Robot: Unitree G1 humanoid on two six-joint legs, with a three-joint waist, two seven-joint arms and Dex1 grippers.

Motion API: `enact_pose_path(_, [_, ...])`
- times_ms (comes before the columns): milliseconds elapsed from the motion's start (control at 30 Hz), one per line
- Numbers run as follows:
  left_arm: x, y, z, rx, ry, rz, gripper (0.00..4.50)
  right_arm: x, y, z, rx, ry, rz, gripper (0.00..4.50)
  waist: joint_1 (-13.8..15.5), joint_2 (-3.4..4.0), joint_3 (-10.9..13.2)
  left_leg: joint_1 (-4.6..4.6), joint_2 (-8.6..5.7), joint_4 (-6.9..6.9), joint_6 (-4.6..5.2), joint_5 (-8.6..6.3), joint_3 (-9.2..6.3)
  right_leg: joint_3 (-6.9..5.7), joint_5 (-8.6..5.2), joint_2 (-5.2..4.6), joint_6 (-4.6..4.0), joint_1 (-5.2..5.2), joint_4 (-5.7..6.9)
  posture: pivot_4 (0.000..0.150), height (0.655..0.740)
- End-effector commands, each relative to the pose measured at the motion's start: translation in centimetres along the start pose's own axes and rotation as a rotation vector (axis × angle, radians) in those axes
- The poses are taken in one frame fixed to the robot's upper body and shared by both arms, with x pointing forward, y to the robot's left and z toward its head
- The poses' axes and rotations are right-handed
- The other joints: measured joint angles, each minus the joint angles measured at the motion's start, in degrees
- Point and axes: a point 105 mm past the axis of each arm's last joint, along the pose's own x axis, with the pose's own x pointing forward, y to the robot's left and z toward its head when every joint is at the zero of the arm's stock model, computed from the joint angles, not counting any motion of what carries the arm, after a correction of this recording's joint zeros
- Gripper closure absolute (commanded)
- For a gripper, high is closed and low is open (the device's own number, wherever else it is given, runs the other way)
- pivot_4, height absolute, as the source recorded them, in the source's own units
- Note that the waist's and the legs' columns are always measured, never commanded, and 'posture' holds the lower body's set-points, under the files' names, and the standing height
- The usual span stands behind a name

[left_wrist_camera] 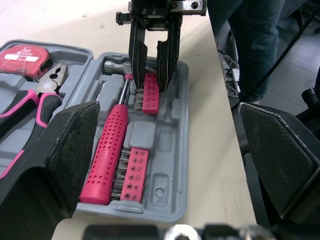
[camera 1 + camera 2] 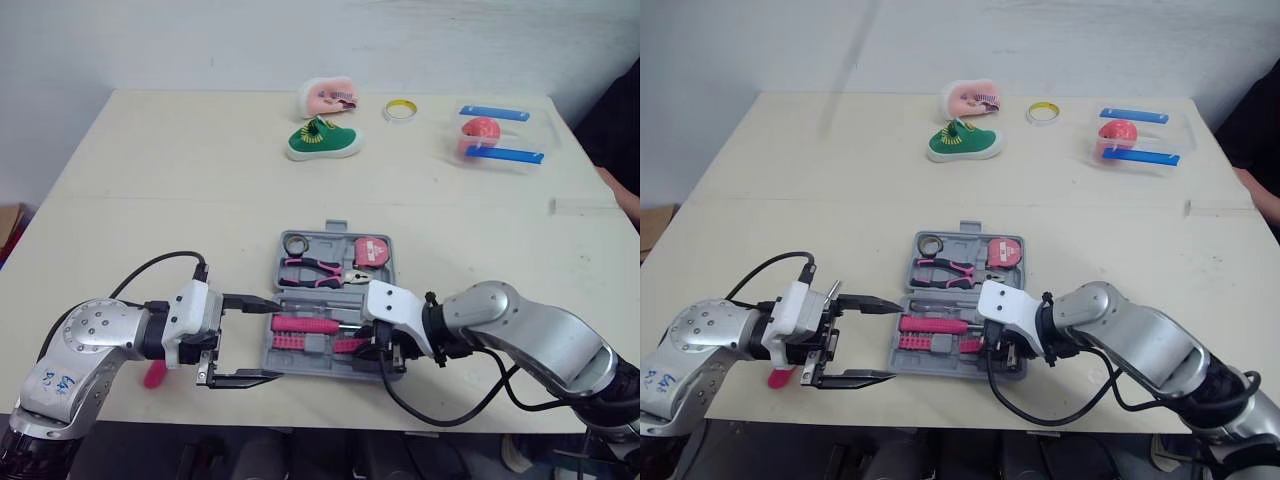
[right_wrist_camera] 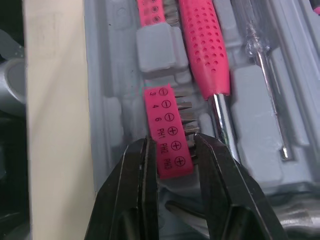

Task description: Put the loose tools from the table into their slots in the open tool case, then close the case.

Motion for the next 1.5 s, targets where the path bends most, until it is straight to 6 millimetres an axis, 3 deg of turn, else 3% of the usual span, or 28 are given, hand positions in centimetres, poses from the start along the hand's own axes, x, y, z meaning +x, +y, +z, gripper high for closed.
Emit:
enact_pose_path(33, [-0.2,-0.3,0.9,0.027,-0.007,0.003,0.00,0.4,-0.4,0.6,-0.015,0.000,-0.018,3.78,-0.12,0.00,0.00,0.00,0.01,0.00,0.00,0.00,0.00,0.00,0.00,0.00,0.00,0.00,0.01,0.150,0.7400])
enact_pose_path(767, [-0.5,-0.4,0.4,-0.021,-0.004,0.042,0.00,1.6,0.6,1.1,0.046,-0.010,0.052,3.78,-1.30,-0.03,-0.02,-0.02,0.01,-0.05,-0.13,0.08,0.00,0.00,-0.03,0.00,-0.05,-0.08,0.08,0.150,0.7400])
enact_pose_path(833, [-0.5,-0.3,0.3,-0.024,-0.006,0.047,0.00,1.2,0.5,1.2,0.034,-0.031,0.049,2.72,-1.30,-0.04,-0.02,-0.02,0.01,-0.05,-0.13,0.08,0.00,0.00,-0.03,0.00,-0.06,-0.09,0.09,0.150,0.7400])
enact_pose_path(867, [-0.5,-0.2,0.3,-0.026,-0.007,0.049,0.00,0.9,0.4,1.2,0.026,-0.041,0.045,2.50,-1.25,-0.03,-0.02,-0.02,0.01,-0.06,-0.13,0.08,0.00,0.00,-0.03,0.00,-0.05,-0.08,0.08,0.150,0.7400])
enact_pose_path(1000, [-0.8,0.0,0.2,-0.029,-0.006,0.059,0.00,-2.2,0.7,1.7,-0.034,-0.110,0.124,0.53,-0.94,-0.08,0.01,-0.08,-0.02,-0.02,-0.11,0.07,0.00,-0.01,-0.03,-0.01,-0.05,-0.09,0.05,0.150,0.7400])
enact_pose_path(1200, [-0.7,0.2,0.3,-0.023,-0.013,0.073,0.00,-4.7,0.0,1.9,-0.035,-0.224,0.153,0.53,-1.02,-0.12,0.02,-0.09,0.00,-0.01,0.03,-0.01,0.00,-0.02,-0.02,0.00,-0.04,-0.09,0.05,0.150,0.7400])
enact_pose_path(1300, [-0.6,0.3,0.3,-0.021,-0.014,0.077,0.00,-6.5,0.7,4.1,-0.096,-0.528,0.233,0.53,-1.06,-0.18,0.02,-0.10,0.01,-0.01,0.01,0.00,0.00,-0.02,-0.02,0.03,-0.04,-0.09,0.06,0.150,0.7400])
enact_pose_path(1367, [-0.6,0.3,0.3,-0.021,-0.014,0.078,0.00,-7.3,1.5,4.3,-0.158,-0.640,0.293,0.53,-0.92,-0.19,0.03,-0.10,0.00,-0.01,0.02,0.01,0.00,-0.03,-0.02,0.03,-0.03,-0.08,0.05,0.150,0.7400])
enact_pose_path(1433, [-0.5,0.4,0.3,-0.020,-0.014,0.078,0.00,-7.5,1.6,4.2,-0.181,-0.668,0.308,0.53,-0.82,-0.19,0.03,-0.10,-0.01,0.00,0.03,0.01,0.00,-0.03,-0.01,0.03,-0.02,-0.07,0.03,0.150,0.7400])
enact_pose_path(1500, [-0.4,0.7,0.4,-0.012,-0.015,0.081,0.00,-6.0,0.2,2.8,-0.126,-0.636,0.205,0.53,-0.70,-0.23,0.01,-0.10,-0.02,0.05,0.05,0.01,0.00,-0.03,0.01,0.02,0.01,-0.04,0.03,0.150,0.7400])
